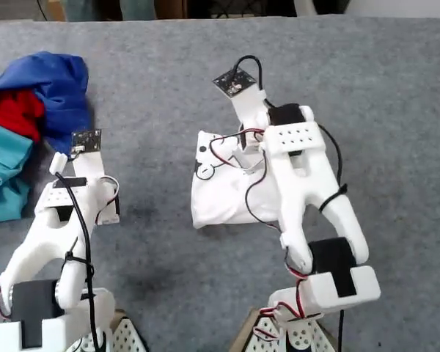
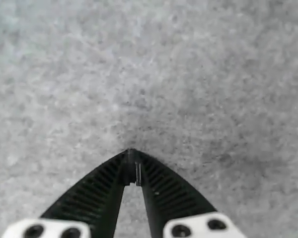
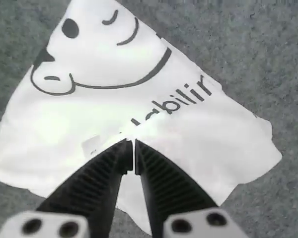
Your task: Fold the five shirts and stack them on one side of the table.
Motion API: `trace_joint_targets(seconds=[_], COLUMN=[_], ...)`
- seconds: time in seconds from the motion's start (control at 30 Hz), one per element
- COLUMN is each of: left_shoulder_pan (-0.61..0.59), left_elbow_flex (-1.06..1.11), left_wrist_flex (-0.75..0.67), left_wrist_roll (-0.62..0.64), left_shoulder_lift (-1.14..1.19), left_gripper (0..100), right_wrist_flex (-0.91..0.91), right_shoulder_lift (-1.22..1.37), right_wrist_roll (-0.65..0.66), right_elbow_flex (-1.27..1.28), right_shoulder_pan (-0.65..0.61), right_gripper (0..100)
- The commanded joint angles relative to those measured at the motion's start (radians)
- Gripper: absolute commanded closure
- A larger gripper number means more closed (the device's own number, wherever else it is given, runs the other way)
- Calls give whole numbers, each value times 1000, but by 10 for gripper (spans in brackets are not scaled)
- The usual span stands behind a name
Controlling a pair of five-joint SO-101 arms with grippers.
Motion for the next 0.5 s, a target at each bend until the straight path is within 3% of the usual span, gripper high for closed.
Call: trace_joint_targets(seconds=[0.0, 0.3, 0.47], left_shoulder_pan=[-10, -10, -12], left_elbow_flex=[2, 18, 18], left_wrist_flex=[-15, -20, -20], left_wrist_roll=[12, 14, 12], left_shoulder_lift=[-21, -23, -23], left_gripper=[971, 971, 971], right_wrist_flex=[2, -28, 48], right_shoulder_lift=[-4, -12, -50], right_wrist_roll=[-2, 58, 147], right_elbow_flex=[-24, 163, 243], right_shoulder_pan=[-11, 80, 215], right_gripper=[985, 985, 985])
